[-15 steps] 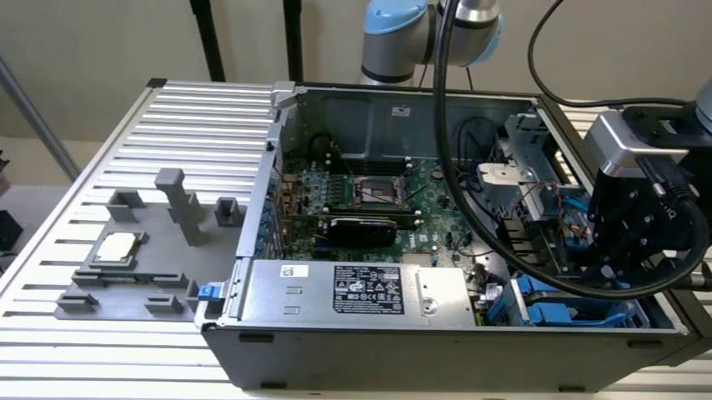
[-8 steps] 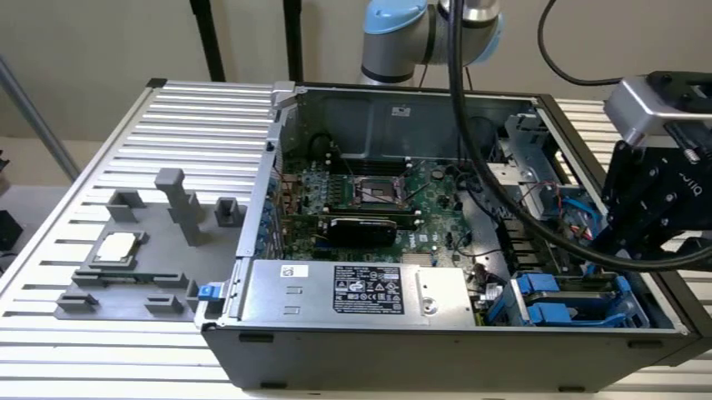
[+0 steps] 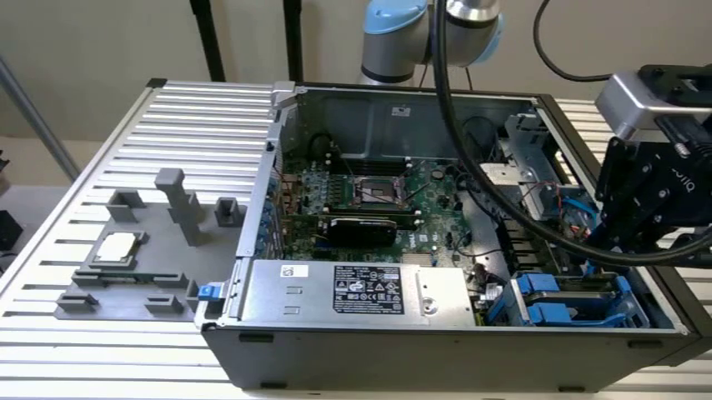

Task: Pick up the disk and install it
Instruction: 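Insert the second disk wire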

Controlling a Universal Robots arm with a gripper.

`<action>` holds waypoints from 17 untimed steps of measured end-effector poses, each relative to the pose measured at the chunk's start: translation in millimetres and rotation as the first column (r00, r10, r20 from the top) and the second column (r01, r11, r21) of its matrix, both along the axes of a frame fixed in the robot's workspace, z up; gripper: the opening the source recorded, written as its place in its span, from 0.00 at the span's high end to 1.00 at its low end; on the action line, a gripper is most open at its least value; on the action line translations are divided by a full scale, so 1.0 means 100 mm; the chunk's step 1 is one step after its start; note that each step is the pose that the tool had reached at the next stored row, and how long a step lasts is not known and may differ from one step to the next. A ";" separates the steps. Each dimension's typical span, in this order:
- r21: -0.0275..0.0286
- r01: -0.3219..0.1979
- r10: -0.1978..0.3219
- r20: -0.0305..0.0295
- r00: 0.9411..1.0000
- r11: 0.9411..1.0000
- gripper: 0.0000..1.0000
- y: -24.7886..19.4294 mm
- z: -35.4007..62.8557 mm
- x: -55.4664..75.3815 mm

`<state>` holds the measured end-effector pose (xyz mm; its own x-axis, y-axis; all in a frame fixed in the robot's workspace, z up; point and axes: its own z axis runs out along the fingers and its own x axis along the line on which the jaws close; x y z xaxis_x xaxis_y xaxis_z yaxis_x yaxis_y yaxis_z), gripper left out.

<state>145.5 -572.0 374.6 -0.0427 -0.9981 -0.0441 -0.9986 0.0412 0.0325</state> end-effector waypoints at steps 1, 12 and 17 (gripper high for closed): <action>0.000 0.000 0.000 0.000 1.000 1.000 0.00 0.001 0.000 -0.02; -0.003 0.000 0.000 0.003 1.000 1.000 0.00 0.040 -0.042 -0.14; -0.006 0.000 0.000 0.011 1.000 1.000 0.00 0.083 -0.071 -0.14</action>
